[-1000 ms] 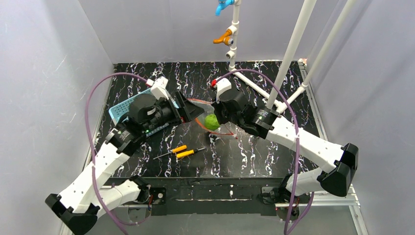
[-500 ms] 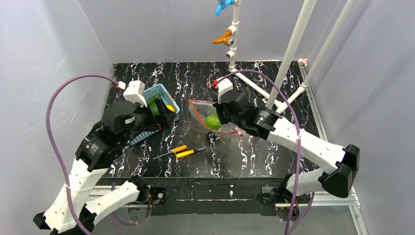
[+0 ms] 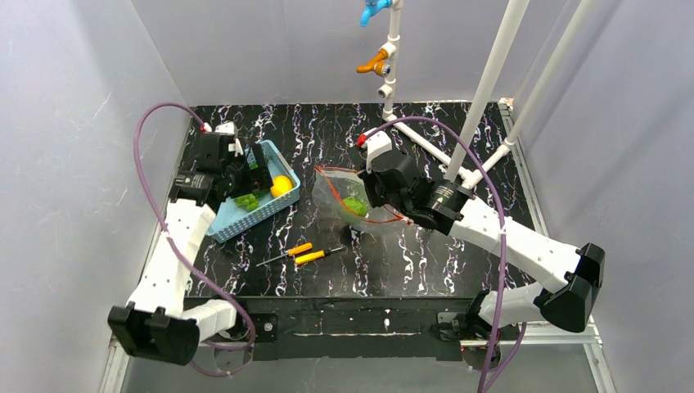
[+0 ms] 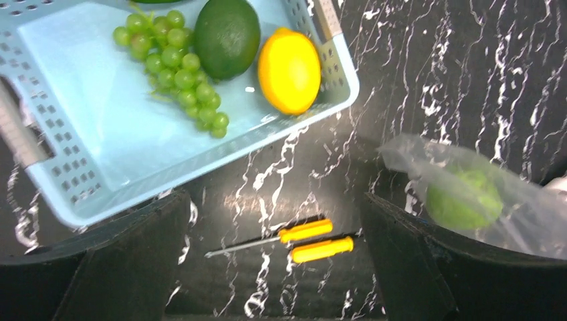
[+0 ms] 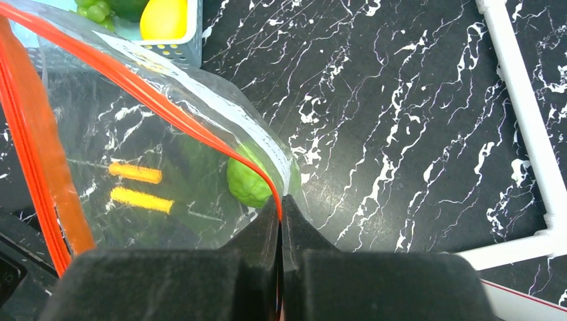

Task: Place the food in the zip-top bag and seal the zipper
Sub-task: Pick up the fake fruit from the bin.

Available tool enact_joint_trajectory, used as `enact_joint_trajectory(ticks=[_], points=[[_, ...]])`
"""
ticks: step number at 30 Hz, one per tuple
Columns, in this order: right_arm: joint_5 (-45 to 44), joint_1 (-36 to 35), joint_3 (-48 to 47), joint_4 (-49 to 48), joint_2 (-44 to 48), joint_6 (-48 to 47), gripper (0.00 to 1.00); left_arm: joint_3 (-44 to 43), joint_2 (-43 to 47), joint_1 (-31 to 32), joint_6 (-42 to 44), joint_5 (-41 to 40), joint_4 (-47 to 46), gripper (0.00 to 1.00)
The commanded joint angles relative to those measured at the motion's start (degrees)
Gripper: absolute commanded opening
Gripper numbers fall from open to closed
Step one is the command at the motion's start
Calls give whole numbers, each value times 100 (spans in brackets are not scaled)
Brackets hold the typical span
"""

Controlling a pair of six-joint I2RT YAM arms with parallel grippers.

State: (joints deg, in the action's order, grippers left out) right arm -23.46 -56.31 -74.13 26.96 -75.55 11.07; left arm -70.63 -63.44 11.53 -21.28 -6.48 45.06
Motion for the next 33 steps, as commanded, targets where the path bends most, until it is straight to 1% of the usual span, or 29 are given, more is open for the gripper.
enact_joint_trajectory(ticks=[1, 4, 7, 11, 12, 16, 20, 22, 25, 28, 30, 33], points=[[-151, -12, -36, -72, 198, -96, 1, 32, -635, -477, -41, 968, -822, 98], [-186, -16, -99, 3, 197, -105, 1, -12, -1324, -877, -262, 1500, -1292, 98], [-200, -13, -102, 34, 199, -100, 1, -70, -1905, -1131, -496, 1984, -1704, 97], [-228, -18, -131, 92, 160, -102, 1, -209, -2541, -1144, -423, 2200, -1949, 95], [-231, -16, -147, 109, 142, -99, 1, -175, -2659, -1306, -399, 2234, -2032, 94], [-229, -14, -217, 177, 72, -97, 1, 127, -2890, -1327, -343, 2548, -2602, 91], [-213, -17, -338, 292, -18, -71, 1, 664, -2936, -1329, -607, 2265, -3018, 89], [-205, -18, -372, 308, -29, -61, 1, 668, -3001, -1317, -736, 2231, -2953, 88], [-189, -15, -430, 305, -57, -53, 1, 753, -3038, -1239, -959, 1956, -2992, 88], [-163, -17, -572, 381, -136, -61, 1, 868, -3062, -912, -1310, 1757, -3069, 87], [-157, -20, -631, 413, -182, -60, 1, 911, -3136, -814, -1511, 1711, -3133, 87], [-135, -19, -676, 424, -219, -70, 1, 905, -3192, -767, -1572, 1623, -3152, 86]])
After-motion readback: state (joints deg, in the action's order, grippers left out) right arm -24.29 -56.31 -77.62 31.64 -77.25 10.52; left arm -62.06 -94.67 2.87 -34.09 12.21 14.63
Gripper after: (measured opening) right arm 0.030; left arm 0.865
